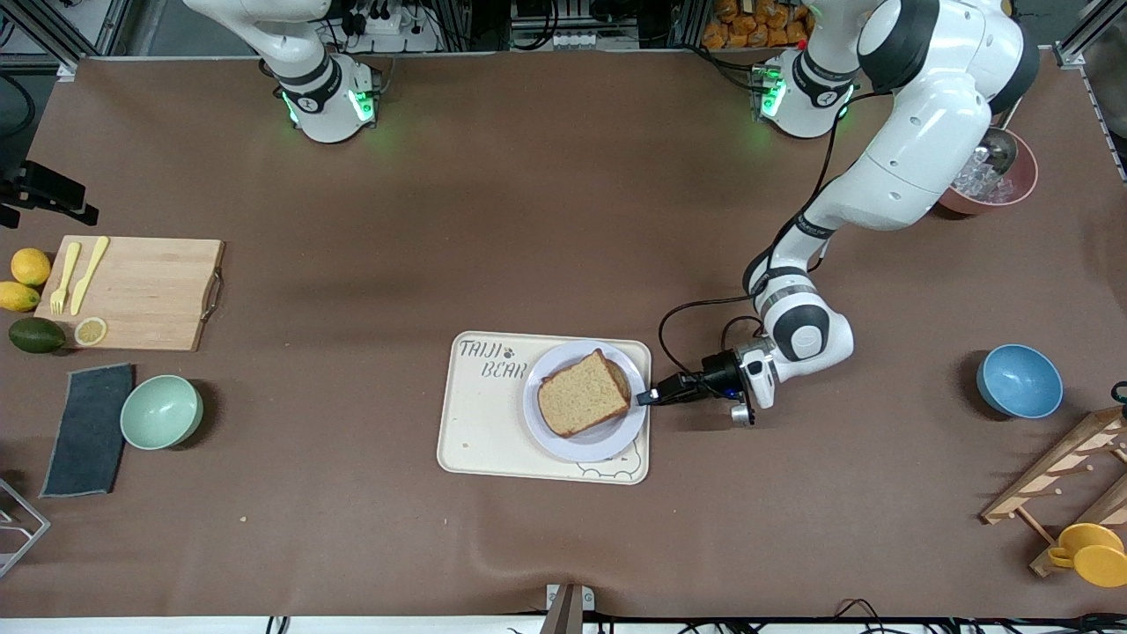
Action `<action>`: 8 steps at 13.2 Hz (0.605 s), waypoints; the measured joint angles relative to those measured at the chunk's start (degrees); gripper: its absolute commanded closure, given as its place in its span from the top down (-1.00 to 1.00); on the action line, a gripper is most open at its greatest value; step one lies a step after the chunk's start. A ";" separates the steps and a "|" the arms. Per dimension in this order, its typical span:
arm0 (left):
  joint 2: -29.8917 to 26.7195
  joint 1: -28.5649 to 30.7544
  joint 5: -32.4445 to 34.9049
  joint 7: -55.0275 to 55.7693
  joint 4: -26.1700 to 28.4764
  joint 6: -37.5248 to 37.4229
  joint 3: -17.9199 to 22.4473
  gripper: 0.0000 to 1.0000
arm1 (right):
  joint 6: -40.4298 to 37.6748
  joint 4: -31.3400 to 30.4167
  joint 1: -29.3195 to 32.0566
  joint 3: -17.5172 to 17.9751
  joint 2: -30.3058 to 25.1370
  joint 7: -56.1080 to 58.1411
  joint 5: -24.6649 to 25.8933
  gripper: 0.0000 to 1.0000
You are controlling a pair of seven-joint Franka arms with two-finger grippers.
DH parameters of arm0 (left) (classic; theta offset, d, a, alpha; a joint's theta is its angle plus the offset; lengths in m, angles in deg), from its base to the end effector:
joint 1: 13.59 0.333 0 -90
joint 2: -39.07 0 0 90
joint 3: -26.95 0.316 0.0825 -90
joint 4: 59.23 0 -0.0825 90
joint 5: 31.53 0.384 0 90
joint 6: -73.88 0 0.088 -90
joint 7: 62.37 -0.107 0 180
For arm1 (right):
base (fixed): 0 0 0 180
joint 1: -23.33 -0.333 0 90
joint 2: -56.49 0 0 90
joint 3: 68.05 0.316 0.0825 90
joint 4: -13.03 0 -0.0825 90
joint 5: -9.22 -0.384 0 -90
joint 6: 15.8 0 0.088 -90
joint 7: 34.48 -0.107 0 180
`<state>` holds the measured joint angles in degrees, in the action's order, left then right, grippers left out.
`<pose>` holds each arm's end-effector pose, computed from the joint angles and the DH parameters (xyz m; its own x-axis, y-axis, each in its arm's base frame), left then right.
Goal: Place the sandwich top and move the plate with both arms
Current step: 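Slide the plate with the left gripper onto the bear tray, then open the left gripper and release the plate rim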
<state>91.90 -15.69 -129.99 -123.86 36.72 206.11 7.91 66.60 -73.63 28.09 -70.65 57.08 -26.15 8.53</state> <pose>0.6124 -0.2403 0.0886 0.9693 0.2443 0.0268 0.0482 -0.2956 0.9541 0.5397 -0.0681 0.6349 0.9965 0.0189 -0.0820 0.0170 -0.9996 -0.0237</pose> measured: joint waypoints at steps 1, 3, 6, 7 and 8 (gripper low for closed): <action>0.09 -0.29 -0.18 0.00 -0.16 0.39 -0.01 -1.00 | 0.00 0.00 0.00 0.00 0.00 0.00 0.00 1.00; 0.11 -0.52 -0.34 0.00 -0.27 0.58 -0.01 -0.69 | -0.01 0.00 0.00 0.00 0.00 0.00 0.00 1.00; 0.11 -0.43 -0.47 0.12 -0.46 0.72 0.03 -0.32 | -0.01 0.00 -0.01 0.03 0.00 0.00 0.00 1.00; 0.11 -0.31 -0.48 0.32 -0.61 0.75 0.04 -0.30 | -0.01 0.00 -0.02 0.05 0.00 0.00 0.00 1.00; 0.11 -0.21 -0.48 0.44 -0.68 0.77 0.04 -0.33 | -0.01 0.00 -0.03 0.09 0.00 0.00 0.00 1.00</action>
<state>92.02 -15.90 -130.47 -123.42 36.04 206.88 7.96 66.59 -73.63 28.06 -70.57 57.08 -26.15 8.53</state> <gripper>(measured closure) 0.709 0.000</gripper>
